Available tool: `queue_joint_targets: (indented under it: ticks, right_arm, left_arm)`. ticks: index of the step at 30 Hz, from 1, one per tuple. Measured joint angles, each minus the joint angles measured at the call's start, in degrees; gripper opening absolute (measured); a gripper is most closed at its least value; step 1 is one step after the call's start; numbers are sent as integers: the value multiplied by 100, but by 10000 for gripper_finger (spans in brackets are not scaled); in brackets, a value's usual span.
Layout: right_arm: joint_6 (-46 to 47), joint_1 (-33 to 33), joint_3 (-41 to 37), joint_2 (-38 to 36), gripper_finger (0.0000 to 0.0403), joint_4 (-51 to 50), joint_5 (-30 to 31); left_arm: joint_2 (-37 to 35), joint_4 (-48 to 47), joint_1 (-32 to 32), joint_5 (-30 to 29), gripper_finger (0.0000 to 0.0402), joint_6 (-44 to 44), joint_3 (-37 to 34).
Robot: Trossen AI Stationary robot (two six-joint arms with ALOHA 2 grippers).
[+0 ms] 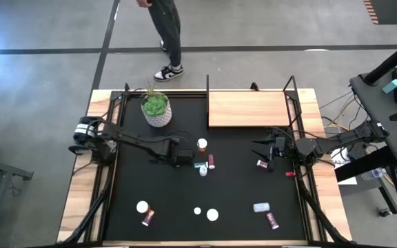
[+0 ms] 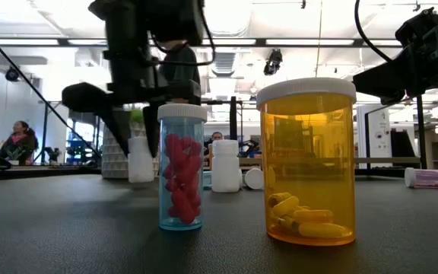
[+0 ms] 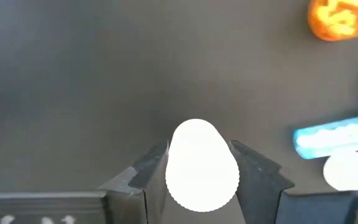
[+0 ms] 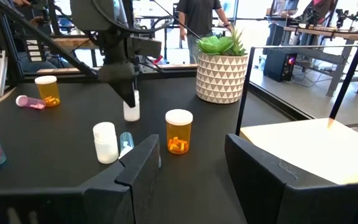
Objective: Pick and place medicine bottles onto shelf by color
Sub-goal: Move the top left white pill bottle to the center of the table
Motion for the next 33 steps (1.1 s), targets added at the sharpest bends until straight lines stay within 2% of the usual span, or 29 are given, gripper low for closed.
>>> queue_joint_targets:
  ticks: [13,33]
  right_arm:
    - [0,0,2,0,176,2,0]
    - [0,0,0,-2,176,2,0]
  left_arm:
    - [1053,-417,361,-129,135,1496,1440]
    - [1300,-63,464,-369,135,2173,1578]
